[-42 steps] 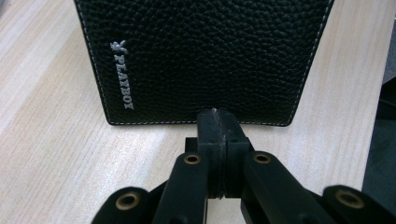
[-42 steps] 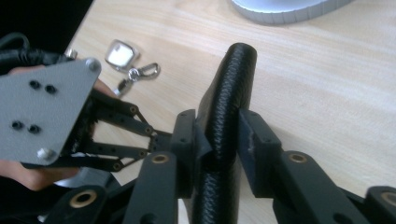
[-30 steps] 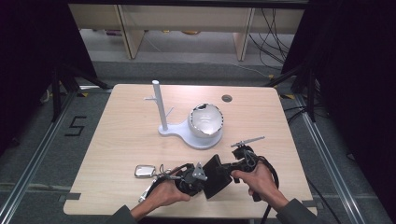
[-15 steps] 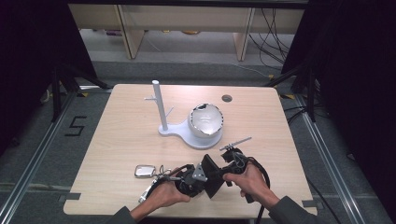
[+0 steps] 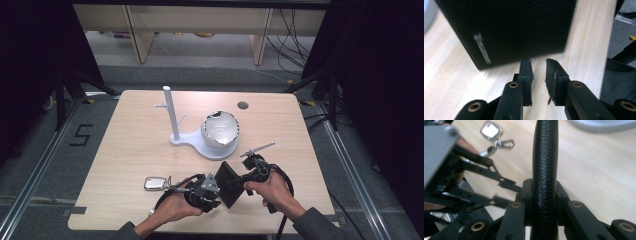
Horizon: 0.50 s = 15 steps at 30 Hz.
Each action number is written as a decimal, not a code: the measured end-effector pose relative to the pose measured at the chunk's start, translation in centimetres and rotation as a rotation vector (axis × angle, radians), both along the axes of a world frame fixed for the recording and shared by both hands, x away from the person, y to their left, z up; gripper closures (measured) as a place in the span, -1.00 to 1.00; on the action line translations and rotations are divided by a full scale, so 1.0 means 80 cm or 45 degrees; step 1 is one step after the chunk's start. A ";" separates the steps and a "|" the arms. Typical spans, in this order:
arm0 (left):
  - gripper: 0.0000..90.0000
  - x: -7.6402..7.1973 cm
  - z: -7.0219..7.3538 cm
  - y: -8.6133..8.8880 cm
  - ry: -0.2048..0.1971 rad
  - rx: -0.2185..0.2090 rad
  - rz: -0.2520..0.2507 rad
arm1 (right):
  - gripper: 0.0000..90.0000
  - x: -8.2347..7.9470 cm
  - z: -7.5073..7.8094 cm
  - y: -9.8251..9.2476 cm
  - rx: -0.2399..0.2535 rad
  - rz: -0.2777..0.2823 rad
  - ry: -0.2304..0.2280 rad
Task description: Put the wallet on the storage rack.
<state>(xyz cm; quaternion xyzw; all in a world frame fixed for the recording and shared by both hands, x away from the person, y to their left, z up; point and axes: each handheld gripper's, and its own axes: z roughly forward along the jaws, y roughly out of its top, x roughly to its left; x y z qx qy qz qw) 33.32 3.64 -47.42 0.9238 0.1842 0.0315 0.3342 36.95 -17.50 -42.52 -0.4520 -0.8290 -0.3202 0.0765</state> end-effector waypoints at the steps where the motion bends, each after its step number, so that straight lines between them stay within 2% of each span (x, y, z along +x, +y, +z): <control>1: 0.54 -0.001 0.001 0.002 0.008 -0.016 0.019 | 0.70 0.001 0.004 -0.002 0.014 -0.018 0.009; 2: 0.50 -0.001 0.004 0.006 0.009 -0.038 0.042 | 0.70 0.004 0.006 -0.006 0.007 -0.014 -0.017; 5: 0.40 0.001 0.009 0.017 0.013 -0.017 0.037 | 0.70 0.011 0.014 -0.015 0.031 -0.035 -0.047; 6: 0.37 0.000 0.010 0.021 0.015 -0.029 0.051 | 0.70 0.010 0.019 -0.015 0.044 -0.075 -0.001; 7: 0.33 -0.001 0.011 0.025 0.018 -0.025 0.050 | 0.70 0.016 0.020 -0.021 0.042 -0.050 -0.063; 8: 0.29 -0.001 0.011 0.029 0.012 -0.026 0.045 | 0.70 0.019 0.021 -0.024 0.057 -0.048 -0.080; 9: 0.27 -0.002 0.012 0.033 0.007 -0.017 0.047 | 0.70 0.020 0.025 -0.024 0.061 -0.075 -0.051; 10: 0.24 -0.003 0.012 0.037 0.014 -0.027 0.058 | 0.70 0.024 0.026 -0.027 0.063 -0.063 -0.092; 11: 0.22 -0.004 0.012 0.040 0.012 -0.023 0.058 | 0.70 0.026 0.029 -0.028 0.077 -0.077 -0.074; 12: 0.18 -0.005 0.014 0.046 0.012 -0.007 0.057 | 0.70 0.030 0.029 -0.030 0.079 -0.069 -0.103; 14: 0.11 -0.007 0.014 0.055 0.011 -0.024 0.084 | 0.70 0.034 0.035 -0.033 0.095 -0.106 -0.082; 15: 0.09 -0.007 0.015 0.060 0.003 -0.002 0.073 | 0.70 0.039 0.038 -0.036 0.111 -0.100 -0.099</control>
